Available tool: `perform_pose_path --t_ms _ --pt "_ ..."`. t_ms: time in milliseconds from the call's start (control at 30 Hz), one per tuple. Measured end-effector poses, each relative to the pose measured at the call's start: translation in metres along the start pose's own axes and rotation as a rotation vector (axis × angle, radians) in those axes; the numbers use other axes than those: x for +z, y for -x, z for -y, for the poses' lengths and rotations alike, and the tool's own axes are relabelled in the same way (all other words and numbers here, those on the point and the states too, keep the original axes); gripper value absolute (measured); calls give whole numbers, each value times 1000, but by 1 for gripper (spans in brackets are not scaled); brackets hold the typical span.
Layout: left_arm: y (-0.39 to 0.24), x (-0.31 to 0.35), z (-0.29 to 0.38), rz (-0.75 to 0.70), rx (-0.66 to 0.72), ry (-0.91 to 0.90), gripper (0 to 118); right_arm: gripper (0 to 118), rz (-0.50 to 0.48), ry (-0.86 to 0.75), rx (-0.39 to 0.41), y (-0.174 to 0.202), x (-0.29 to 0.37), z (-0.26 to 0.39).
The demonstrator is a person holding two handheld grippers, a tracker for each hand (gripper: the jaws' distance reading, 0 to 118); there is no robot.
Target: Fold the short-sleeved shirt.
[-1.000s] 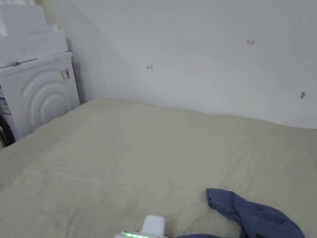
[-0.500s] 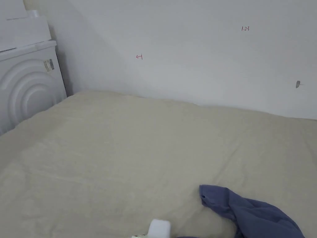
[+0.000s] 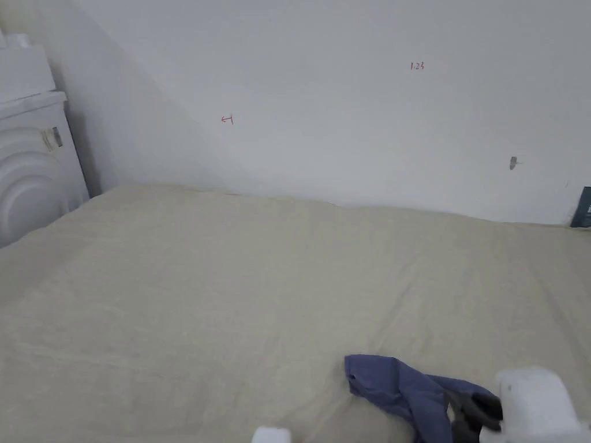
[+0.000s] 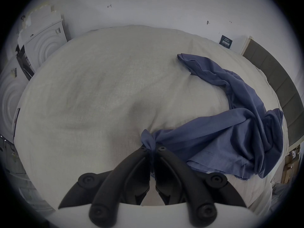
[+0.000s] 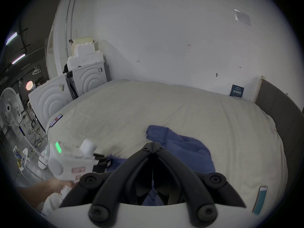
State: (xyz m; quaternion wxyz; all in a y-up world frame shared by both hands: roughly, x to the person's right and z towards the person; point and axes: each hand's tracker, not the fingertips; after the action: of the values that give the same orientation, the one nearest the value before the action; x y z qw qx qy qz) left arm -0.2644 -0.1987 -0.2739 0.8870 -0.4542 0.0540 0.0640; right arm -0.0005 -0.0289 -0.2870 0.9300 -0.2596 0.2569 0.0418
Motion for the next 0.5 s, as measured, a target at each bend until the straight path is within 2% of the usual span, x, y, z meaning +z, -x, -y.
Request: perform_pose_path --t_ms 100,200,233,333,400,467,500 --pt "-4 1 1 -13 -29 -3 3 3 -9 44 -43 -36 -28 -37" --pt "-3 1 1 -12 -18 -2 3 3 -21 169 -52 -66 -72 -63" --pt "-3 2 1 -9 -17 -3 3 3 -45 205 -42 -71 -87 -64" --pt "-5 6 0 -13 -45 -16 3 3 -32 259 -68 -80 -127 -59" --pt "-5 9 -1 -21 -42 -34 3 3 -26 314 -120 -86 -154 -52" --pt "-6 20 -2 -6 -36 -83 3 3 0 347 -96 -89 -177 -43" --pt "-7 26 -3 -4 -41 -98 3 3 9 367 -55 -91 -187 -40"
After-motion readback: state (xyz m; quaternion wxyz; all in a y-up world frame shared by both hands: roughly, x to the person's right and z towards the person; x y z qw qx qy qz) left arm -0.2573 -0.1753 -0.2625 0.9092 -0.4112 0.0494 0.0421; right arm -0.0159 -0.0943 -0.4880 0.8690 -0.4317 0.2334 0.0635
